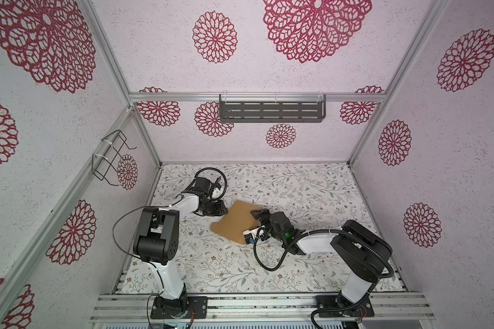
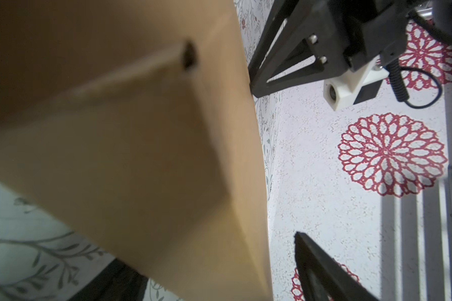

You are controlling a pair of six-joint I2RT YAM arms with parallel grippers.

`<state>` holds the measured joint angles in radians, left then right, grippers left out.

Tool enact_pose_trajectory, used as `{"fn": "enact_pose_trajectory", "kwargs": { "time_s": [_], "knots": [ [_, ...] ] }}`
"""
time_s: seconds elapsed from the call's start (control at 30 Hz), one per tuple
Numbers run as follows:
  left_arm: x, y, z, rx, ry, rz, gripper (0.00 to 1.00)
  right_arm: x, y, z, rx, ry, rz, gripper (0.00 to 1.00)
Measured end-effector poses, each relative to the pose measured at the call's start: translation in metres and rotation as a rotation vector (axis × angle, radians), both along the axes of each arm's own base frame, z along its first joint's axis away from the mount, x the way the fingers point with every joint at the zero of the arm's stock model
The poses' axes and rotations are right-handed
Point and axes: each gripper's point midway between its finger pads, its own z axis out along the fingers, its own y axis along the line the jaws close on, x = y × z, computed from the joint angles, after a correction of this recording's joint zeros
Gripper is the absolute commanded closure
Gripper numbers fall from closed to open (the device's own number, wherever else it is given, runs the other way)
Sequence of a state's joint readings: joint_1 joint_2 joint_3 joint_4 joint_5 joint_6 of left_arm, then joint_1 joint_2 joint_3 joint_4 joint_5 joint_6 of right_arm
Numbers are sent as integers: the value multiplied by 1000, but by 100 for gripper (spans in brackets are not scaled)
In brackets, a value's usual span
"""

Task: Assemble paper box
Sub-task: Turn over the paper box at the center of the table.

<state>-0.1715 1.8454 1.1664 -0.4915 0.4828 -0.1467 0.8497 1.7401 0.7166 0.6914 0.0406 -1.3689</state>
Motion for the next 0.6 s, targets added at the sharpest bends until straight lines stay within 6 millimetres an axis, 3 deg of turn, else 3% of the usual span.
{"fn": "enact_pose_trajectory", "kwargs": {
  "time_s": [0.27,0.47,0.6],
  "knots": [
    [1,2,0,9,-6,3,70,0,1,1,0,3,2,41],
    [5,5,0,21,-20,12,45,-1,2,1,0,1,3,45],
    [3,6,7,26,-36,4,35,0,3,3,12,5,-1,45]
  ]
}}
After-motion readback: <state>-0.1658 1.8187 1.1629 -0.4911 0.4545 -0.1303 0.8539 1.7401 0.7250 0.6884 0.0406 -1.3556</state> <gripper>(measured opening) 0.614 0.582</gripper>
